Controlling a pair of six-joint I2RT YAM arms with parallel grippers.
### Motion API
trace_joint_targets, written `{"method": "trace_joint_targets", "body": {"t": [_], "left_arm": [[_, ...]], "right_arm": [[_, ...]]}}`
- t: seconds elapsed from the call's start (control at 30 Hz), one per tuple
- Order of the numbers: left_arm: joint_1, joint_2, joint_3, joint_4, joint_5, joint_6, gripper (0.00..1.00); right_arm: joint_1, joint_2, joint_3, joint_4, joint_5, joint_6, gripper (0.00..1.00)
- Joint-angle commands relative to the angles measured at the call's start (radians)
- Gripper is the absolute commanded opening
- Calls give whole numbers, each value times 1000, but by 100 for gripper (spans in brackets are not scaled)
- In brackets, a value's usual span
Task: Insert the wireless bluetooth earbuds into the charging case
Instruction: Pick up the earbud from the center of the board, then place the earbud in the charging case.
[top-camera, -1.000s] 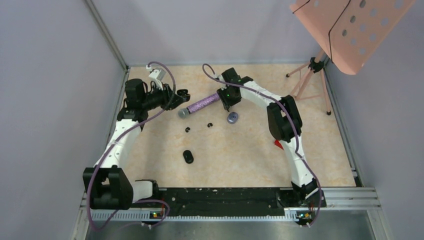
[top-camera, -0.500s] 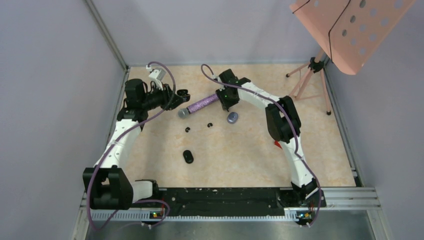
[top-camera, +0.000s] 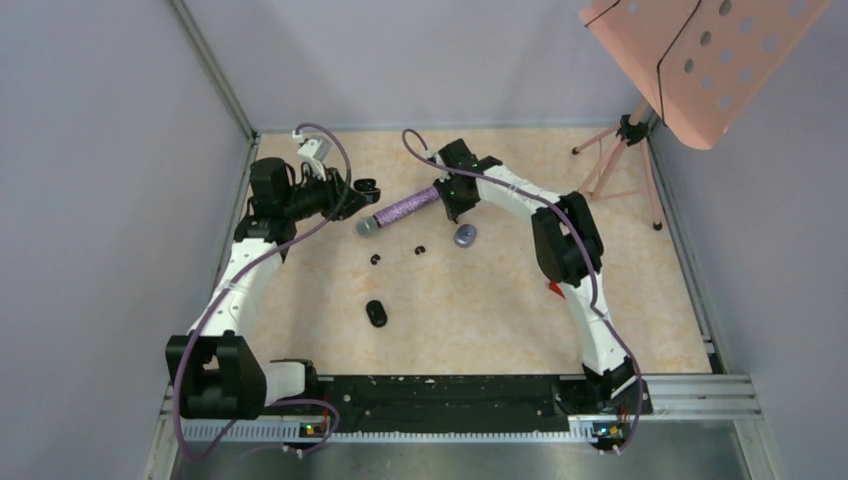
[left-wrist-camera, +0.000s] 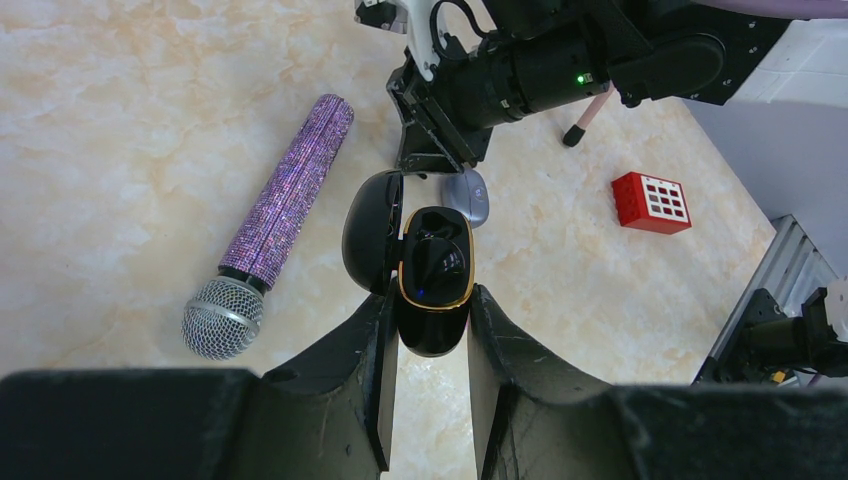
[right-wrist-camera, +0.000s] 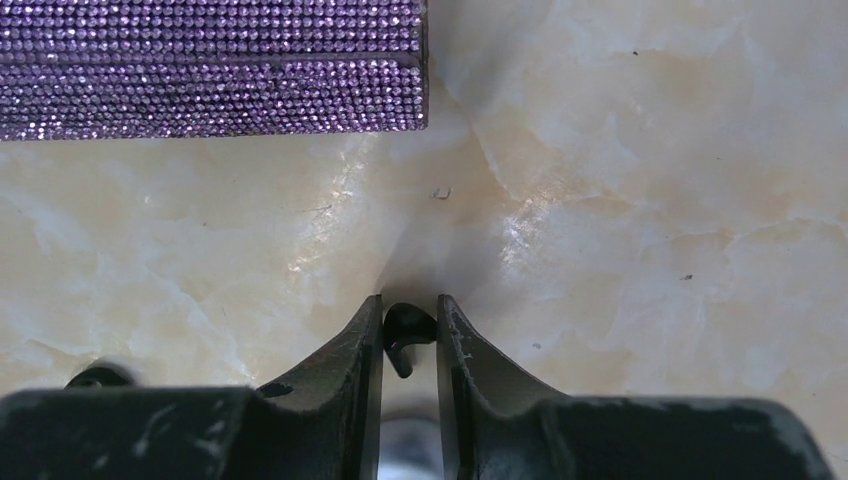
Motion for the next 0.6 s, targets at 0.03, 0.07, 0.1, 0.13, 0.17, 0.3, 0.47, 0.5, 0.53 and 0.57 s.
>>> {"method": "trace_joint_targets", "body": {"t": [0.03, 0.07, 0.1, 0.13, 0.17, 0.3, 0.47, 0.5, 0.53, 0.57], "left_arm": [[3, -20, -6, 47, 33, 24, 0], [3, -17, -3, 47, 51, 38, 0], [3, -14, -2, 49, 74, 55, 0], [3, -13, -2, 57, 105, 75, 0], [3, -11, -7, 77, 138, 90, 0], [3, 15, -16, 205, 260, 103, 0], [2, 84, 0, 411, 377, -26, 0], [-4, 92, 3, 457, 389, -65, 0], [-17, 101, 20, 471, 396, -78, 0], [-31, 107, 41, 470, 407, -74, 0]], "right_arm": [[-18, -70, -45, -34, -194, -24, 9], [-34, -103, -47, -31, -267, -24, 7], [-51, -138, -48, -28, -345, -48, 5], [-70, -174, -50, -19, -424, -61, 4], [-91, -216, -57, -2, -507, -67, 3], [-155, -384, -127, 141, -845, -84, 3], [-169, -546, -216, 402, -1080, 21, 2], [-167, -574, -248, 492, -1094, 78, 2], [-167, -598, -283, 595, -1097, 144, 1], [-165, -615, -309, 693, -1096, 206, 1]]}}
